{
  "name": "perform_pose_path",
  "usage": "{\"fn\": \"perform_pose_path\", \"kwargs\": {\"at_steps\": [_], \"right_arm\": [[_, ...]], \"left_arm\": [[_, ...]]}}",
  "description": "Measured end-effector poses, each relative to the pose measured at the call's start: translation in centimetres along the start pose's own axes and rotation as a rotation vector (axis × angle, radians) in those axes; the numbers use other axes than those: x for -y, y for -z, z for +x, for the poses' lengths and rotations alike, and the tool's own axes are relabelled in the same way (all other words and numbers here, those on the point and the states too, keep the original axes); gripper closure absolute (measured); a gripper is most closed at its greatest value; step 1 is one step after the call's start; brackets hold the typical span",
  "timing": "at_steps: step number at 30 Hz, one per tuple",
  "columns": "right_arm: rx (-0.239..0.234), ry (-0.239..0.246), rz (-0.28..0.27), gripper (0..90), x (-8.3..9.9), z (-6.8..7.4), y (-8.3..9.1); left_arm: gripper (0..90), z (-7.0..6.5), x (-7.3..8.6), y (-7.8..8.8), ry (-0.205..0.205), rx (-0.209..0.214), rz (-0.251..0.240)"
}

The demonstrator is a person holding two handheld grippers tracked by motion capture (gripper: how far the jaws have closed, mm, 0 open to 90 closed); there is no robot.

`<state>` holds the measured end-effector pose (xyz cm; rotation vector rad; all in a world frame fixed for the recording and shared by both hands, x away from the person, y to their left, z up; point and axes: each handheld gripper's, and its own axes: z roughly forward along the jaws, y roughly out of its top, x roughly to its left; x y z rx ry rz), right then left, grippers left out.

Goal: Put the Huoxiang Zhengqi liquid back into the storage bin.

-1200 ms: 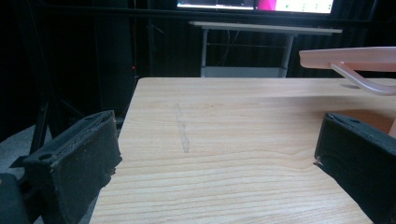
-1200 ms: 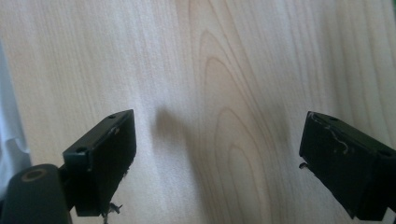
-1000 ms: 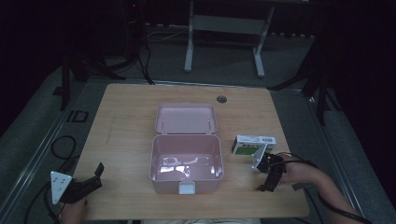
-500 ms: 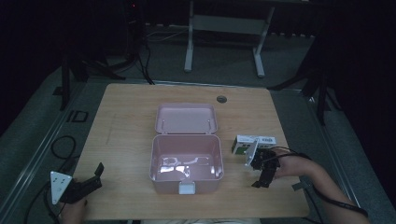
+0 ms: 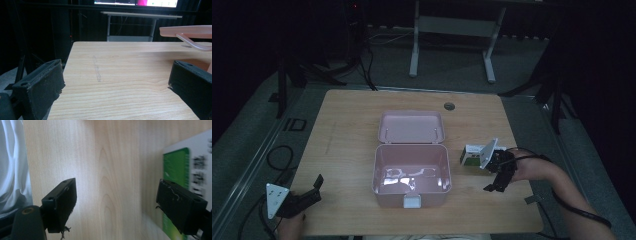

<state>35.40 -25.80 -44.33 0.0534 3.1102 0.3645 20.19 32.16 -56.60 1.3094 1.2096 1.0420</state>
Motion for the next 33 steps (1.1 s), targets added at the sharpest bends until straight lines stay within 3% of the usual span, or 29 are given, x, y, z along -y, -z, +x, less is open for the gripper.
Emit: {"fn": "perform_pose_path", "kwargs": {"at_steps": [9, 15, 26, 33], "right_arm": [[0.057, -0.028, 0.004, 16.7, -0.1, -2.1, 2.5], [0.103, -0.029, 0.024, 21.7, -0.1, -3.8, 3.2], [0.118, -0.037, 0.07, 26.8, 0.2, -6.5, 2.3], [0.14, -0.024, 0.09, 38.3, 0.2, -7.8, 1.2]], "left_arm": [[0.2, 0.0, 0.0, 0.0, -0.001, 0.0, 0.001], [0.2, 0.0, 0.0, 0.0, -0.001, 0.001, 0.001], [0.2, 0.0, 0.0, 0.0, -0.001, 0.002, 0.001], [0.2, 0.0, 0.0, 0.0, -0.003, 0.002, 0.001]]}}
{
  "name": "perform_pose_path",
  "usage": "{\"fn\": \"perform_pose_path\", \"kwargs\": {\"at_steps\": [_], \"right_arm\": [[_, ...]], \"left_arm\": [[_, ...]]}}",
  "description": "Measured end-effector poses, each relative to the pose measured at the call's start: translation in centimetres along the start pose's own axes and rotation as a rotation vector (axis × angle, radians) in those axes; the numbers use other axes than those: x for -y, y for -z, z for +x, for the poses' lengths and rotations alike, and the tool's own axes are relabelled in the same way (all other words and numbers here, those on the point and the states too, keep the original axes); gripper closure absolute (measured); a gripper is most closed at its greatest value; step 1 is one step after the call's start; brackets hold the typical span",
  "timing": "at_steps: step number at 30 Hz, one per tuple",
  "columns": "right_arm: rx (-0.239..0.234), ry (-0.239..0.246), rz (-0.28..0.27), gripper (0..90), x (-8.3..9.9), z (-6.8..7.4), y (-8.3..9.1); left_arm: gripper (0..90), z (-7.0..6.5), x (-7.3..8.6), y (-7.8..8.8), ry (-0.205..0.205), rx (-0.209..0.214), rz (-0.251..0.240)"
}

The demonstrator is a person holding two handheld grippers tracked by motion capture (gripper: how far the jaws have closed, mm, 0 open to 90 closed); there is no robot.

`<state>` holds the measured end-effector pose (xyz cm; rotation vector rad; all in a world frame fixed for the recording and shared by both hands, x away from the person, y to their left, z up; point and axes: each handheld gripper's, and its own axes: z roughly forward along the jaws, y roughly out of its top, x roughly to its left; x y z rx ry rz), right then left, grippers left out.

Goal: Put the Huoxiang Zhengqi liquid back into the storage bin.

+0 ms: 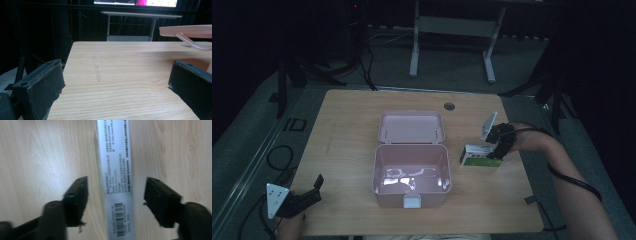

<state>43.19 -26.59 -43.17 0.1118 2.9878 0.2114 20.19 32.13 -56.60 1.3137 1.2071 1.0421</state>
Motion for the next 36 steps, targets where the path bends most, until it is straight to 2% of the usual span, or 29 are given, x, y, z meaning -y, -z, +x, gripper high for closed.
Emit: {"fn": "perform_pose_path", "kwargs": {"at_steps": [4, 17, 36], "right_arm": [[-0.013, 0.001, 0.024, 39.0, -0.4, -0.2, -0.9], [-0.083, 0.027, 0.1, 54.6, -1.0, -0.6, -3.1], [-0.102, 0.035, 0.145, 61.4, -1.7, -0.4, -3.5]], "left_arm": [[0.2, 0.0, 0.0, 0.0, -0.001, 0.001, 0.0], [0.2, 0.0, 0.0, 0.0, -0.007, 0.0, 0.005], [0.2, 0.0, 0.0, 0.0, -0.002, -0.001, 0.002]]}}
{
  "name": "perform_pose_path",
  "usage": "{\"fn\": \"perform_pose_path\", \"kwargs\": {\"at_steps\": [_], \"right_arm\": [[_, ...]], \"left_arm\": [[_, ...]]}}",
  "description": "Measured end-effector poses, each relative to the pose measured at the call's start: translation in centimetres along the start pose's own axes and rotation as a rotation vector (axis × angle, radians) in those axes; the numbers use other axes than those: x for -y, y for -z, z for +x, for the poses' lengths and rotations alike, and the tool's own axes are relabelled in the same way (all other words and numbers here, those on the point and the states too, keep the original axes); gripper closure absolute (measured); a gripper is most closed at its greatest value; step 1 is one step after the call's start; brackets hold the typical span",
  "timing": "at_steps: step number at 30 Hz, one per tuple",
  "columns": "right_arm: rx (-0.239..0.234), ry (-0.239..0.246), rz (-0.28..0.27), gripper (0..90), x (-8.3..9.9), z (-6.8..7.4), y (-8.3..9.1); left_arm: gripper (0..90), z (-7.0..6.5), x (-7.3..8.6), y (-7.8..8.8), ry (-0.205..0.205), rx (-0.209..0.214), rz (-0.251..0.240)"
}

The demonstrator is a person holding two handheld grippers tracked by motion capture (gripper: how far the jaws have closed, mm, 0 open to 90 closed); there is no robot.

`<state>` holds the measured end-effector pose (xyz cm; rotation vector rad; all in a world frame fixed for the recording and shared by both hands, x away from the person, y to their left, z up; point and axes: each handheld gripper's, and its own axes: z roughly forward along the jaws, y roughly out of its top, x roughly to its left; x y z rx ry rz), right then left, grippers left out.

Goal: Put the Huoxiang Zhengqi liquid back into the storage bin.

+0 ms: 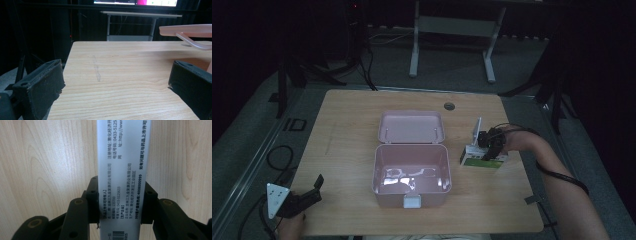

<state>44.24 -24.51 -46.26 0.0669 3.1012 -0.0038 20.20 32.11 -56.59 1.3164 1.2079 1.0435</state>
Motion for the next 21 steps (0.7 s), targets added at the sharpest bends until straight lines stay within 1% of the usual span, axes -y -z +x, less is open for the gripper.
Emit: {"fn": "perform_pose_path", "kwargs": {"at_steps": [1, 2, 3, 4, 6, 7, 9, 10, 11, 14, 17, 21], "right_arm": [[-0.012, -0.008, 0.006, 61.5, -0.1, 0.1, 0.0], [-0.012, -0.008, 0.006, 61.5, -0.1, 0.1, 0.0], [-0.028, -0.015, 0.006, 61.5, -0.2, 0.3, 0.1], [-0.028, -0.015, 0.006, 61.5, -0.2, 0.3, 0.1], [-0.044, -0.026, 0.011, 61.6, -0.3, 0.4, 0.3], [-0.06, -0.038, 0.021, 61.6, -0.4, 0.7, 0.5], [-0.064, -0.035, 0.024, 61.6, -0.5, 0.9, 0.6], [-0.075, -0.038, 0.029, 61.6, -0.5, 1.1, 0.7], [-0.078, -0.025, 0.034, 61.6, -0.7, 1.6, 1.1], [-0.081, -0.022, 0.032, 61.6, -0.7, 1.7, 1.2], [-0.082, -0.012, 0.021, 61.6, -1.0, 2.7, 2.1], [-0.089, -0.022, 0.018, 61.6, -1.4, 3.5, 2.8]], "left_arm": [[0.2, 0.0, 0.0, 0.0, 0.001, 0.0, 0.0], [0.2, 0.0, 0.0, 0.0, 0.001, 0.0, 0.0], [0.2, 0.0, 0.0, 0.0, 0.0, 0.0, 0.0], [0.2, 0.0, 0.0, 0.0, 0.0, 0.0, 0.0], [0.2, 0.0, 0.0, 0.0, -0.001, 0.001, 0.002], [0.2, 0.0, 0.0, 0.0, 0.0, 0.001, 0.0], [0.2, 0.0, 0.0, 0.0, 0.0, 0.001, 0.0], [0.2, 0.0, 0.0, 0.0, 0.0, 0.001, 0.0], [0.2, 0.0, 0.0, 0.0, -0.002, 0.001, 0.001], [0.2, 0.0, 0.0, 0.0, -0.002, 0.001, 0.001], [0.2, 0.0, 0.0, 0.0, -0.003, 0.001, 0.003], [0.2, 0.0, 0.0, 0.0, -0.002, 0.0, 0.002]]}}
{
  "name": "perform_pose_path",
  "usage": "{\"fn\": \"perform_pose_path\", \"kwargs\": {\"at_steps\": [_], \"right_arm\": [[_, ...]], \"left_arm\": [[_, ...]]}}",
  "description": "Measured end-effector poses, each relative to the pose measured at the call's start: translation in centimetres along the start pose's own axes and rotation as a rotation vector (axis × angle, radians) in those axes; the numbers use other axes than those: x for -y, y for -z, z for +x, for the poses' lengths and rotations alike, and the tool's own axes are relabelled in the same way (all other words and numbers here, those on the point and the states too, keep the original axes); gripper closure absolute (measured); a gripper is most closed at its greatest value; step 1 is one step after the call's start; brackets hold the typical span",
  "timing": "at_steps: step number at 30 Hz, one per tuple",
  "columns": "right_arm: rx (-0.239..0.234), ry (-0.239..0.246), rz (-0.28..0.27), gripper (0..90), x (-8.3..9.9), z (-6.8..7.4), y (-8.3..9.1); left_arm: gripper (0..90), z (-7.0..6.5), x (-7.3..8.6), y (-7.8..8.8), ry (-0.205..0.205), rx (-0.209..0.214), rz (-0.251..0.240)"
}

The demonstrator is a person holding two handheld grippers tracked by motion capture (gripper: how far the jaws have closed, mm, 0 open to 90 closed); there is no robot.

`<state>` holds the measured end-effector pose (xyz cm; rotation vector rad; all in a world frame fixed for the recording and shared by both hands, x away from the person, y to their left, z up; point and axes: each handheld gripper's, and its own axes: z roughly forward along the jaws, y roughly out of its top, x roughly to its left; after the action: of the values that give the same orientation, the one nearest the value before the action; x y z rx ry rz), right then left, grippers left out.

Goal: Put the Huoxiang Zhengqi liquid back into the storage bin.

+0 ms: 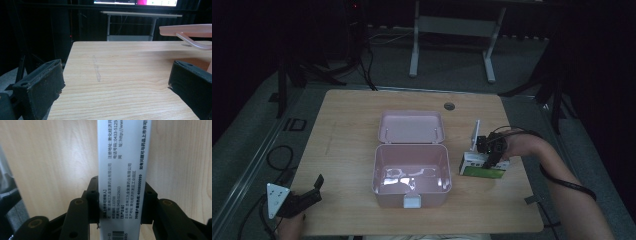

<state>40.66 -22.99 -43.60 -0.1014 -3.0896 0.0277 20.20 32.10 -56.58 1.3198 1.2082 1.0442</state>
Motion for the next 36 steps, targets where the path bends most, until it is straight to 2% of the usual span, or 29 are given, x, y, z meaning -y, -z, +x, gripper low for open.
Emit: {"fn": "perform_pose_path", "kwargs": {"at_steps": [5, 11, 16, 19, 23, 27, 36], "right_arm": [[0.004, -0.005, 0.007, 61.6, -0.2, 1.1, 0.8], [-0.001, -0.013, -0.015, 61.6, -0.2, 2.3, 1.7], [0.007, -0.005, -0.002, 61.6, -0.3, 3.4, 2.7], [0.015, -0.009, -0.004, 61.6, -0.3, 3.9, 3.6], [0.004, -0.018, -0.035, 61.6, -0.4, 4.2, 5.4], [0.04, -0.02, -0.014, 61.6, -0.8, 4.5, 7.0], [0.062, -0.011, -0.021, 61.6, -1.8, 5.0, 9.9]], "left_arm": [[0.2, 0.0, 0.0, 0.0, 0.0, -0.001, 0.0], [0.2, 0.0, 0.0, 0.0, 0.001, -0.001, -0.001], [0.2, 0.0, 0.0, 0.0, 0.001, -0.001, -0.001], [0.2, 0.0, 0.0, 0.0, 0.002, -0.002, -0.001], [0.2, 0.0, 0.0, 0.0, 0.001, -0.002, -0.001], [0.2, 0.0, 0.0, 0.0, 0.001, -0.002, -0.001], [0.2, 0.0, 0.0, 0.0, 0.003, -0.002, -0.003]]}}
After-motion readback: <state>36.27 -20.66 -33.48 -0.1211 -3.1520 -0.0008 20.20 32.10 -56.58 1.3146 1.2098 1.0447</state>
